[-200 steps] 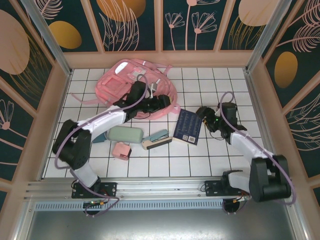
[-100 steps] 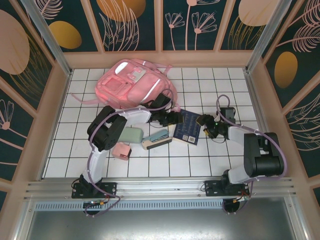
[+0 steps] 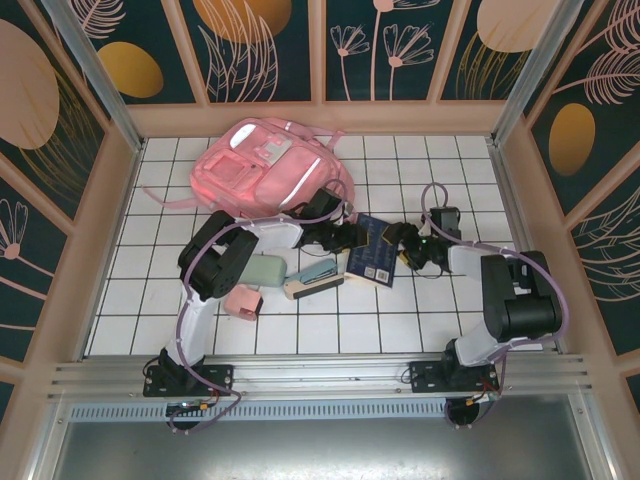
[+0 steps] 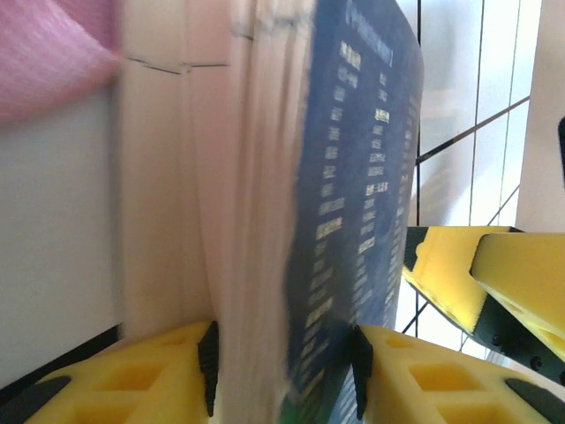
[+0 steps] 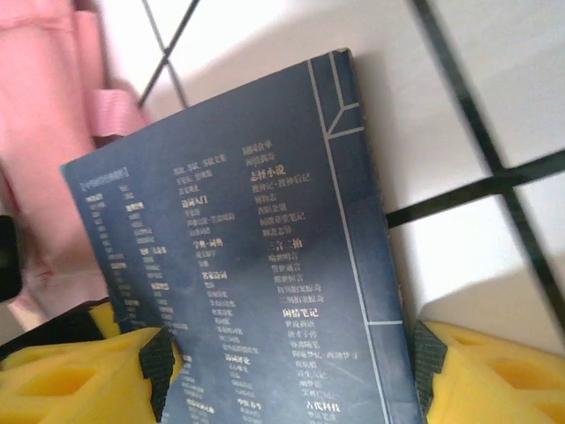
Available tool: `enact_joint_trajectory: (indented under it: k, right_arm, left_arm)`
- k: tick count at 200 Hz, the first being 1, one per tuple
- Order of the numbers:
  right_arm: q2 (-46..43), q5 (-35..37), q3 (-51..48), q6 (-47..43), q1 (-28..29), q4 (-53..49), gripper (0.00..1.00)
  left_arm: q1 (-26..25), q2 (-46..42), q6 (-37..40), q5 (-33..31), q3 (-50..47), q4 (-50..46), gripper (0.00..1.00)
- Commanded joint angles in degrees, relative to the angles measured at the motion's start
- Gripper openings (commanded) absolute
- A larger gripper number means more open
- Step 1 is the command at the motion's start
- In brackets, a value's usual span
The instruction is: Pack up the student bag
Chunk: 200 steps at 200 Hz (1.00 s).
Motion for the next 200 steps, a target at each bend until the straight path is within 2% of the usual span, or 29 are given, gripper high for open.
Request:
enact_joint_trajectory:
  k: [1, 41, 60, 81, 153, 200]
  right_arm:
    - [-0.87, -12.56, -3.67, 7.82, 1.9, 10.66, 0.72]
    - [-8.69, -14.72, -4.23, 11.45, 1.24, 11.57, 0.72]
    - [-9.86, -14.89, -4.57, 11.92, 1.13, 11.62, 0.72]
    - [-10.69, -12.97, -4.49, 9.59, 0.78, 8.56, 0.71]
    - [-14.89, -4.59, -2.77, 1.89, -0.61, -3.79, 0.7]
    - [-24.76, 3.99, -2.81, -1.3, -5.79, -15.06, 0.71]
  left_arm:
    - [-1.17, 1.37, -0.97, 3.48, -1.29, 2.35, 0.41]
    - [-1.16, 0.91, -3.49, 7.05, -3.46, 7.75, 0.38]
    - [-1.12, 0.48, -6.81, 10.03, -4.74, 12.99, 0.31]
    - [-1.11, -0.61, -8.1, 10.5, -4.84, 14.13, 0.27]
    - [-1.07, -5.79, -11.93, 12.53, -4.85, 17.75, 0.01]
    - [-1.0, -7.88, -13.33, 12.66, -4.85, 18.78, 0.0]
